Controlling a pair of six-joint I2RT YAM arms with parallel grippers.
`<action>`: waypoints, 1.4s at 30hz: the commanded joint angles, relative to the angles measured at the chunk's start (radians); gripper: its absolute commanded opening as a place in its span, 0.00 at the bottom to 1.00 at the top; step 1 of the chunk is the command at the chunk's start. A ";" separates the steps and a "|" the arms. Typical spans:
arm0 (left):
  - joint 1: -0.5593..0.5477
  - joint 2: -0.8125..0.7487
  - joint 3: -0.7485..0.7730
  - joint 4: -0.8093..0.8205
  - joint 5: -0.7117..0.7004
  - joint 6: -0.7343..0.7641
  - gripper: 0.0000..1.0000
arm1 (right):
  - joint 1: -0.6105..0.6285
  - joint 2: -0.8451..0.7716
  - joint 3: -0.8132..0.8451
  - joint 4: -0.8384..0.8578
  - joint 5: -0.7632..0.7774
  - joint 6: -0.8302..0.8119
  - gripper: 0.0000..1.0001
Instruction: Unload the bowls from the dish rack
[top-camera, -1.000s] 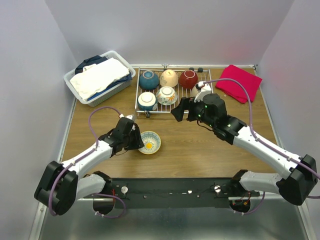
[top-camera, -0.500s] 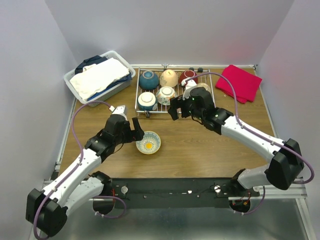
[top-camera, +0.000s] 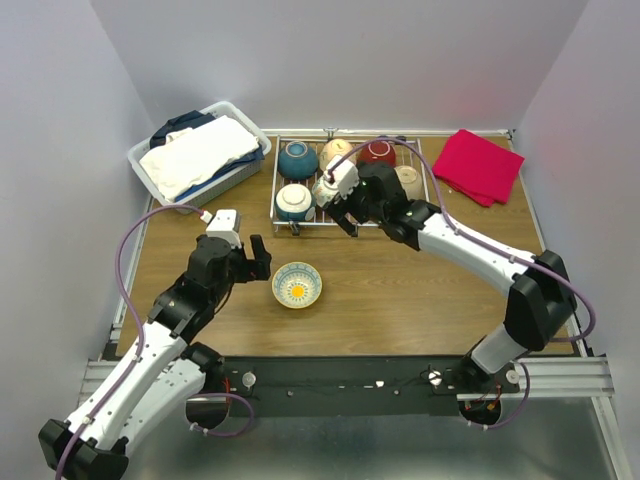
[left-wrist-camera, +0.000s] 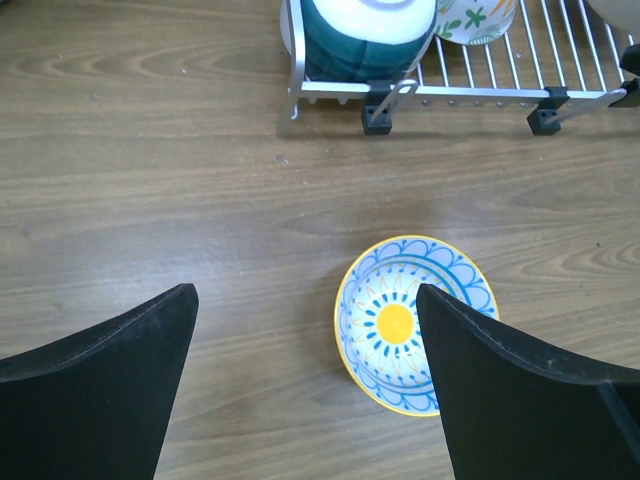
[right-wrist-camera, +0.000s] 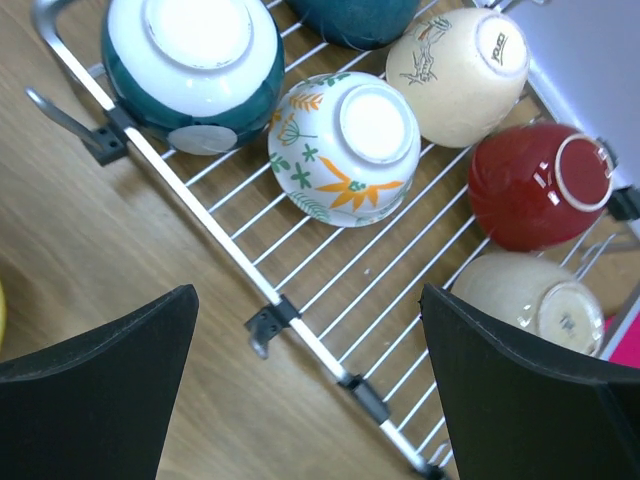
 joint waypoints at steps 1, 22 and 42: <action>0.006 -0.028 -0.049 0.056 -0.072 0.064 0.99 | 0.002 0.079 0.064 -0.016 0.029 -0.283 1.00; 0.045 -0.040 -0.053 0.087 -0.152 0.095 0.99 | -0.019 0.389 0.194 0.076 0.032 -0.536 1.00; 0.059 -0.022 -0.056 0.094 -0.134 0.099 0.99 | -0.032 0.513 0.237 0.034 0.005 -0.678 1.00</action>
